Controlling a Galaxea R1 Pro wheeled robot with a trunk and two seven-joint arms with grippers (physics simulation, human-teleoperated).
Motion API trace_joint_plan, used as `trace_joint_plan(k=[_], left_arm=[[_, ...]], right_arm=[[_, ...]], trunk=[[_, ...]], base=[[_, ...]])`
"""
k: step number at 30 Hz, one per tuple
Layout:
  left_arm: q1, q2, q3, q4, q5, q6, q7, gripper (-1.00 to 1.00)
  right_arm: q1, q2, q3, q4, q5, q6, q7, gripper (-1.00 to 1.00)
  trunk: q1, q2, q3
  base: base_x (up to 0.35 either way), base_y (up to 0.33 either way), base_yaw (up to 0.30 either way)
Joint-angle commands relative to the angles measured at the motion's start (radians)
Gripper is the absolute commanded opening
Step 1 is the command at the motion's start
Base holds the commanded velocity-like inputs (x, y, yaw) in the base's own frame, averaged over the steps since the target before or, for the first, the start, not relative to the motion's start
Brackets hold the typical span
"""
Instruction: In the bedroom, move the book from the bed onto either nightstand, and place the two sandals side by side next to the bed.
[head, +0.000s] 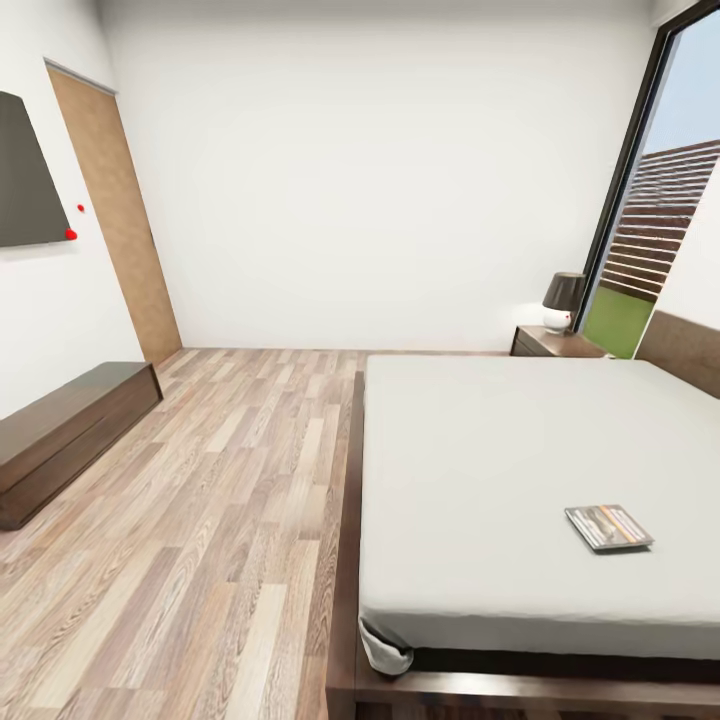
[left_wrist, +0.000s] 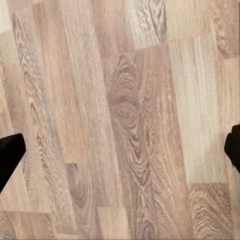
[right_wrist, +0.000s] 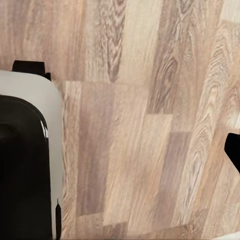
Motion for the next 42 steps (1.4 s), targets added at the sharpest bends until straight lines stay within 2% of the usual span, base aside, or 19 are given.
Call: trace_joint_plan(k=[1, 8, 13, 42], left_arm=[[0.001, 0.000, -0.008, 0.001, 0.003, -0.007, 0.004, 1.00], [0.013, -0.001, -0.008, 0.000, 0.005, -0.022, 0.003, 1.00], [0.022, -0.001, -0.007, 0.000, 0.005, -0.036, 0.002, 1.00], [0.033, -0.014, -0.007, 0.000, 0.007, -0.054, 0.002, 1.00]], right_arm=[[0.001, 0.000, 0.007, 0.004, -0.001, -0.013, 0.006, 1.00], [0.022, 0.003, 0.007, 0.003, -0.001, -0.123, 0.034, 1.00], [0.026, 0.003, 0.007, 0.003, -0.001, -0.145, 0.037, 1.00], [0.028, 0.011, 0.010, -0.005, -0.001, -0.164, 0.040, 1.00]], trunk=[[-0.004, 0.007, 0.002], [-0.031, 0.056, 0.024], [-0.050, 0.091, 0.040], [-0.161, 0.294, 0.131]], base=[[0.000, 0.000, 0.000], [0.000, 0.000, 0.000], [0.000, 0.000, 0.000], [0.000, 0.000, 0.000]])
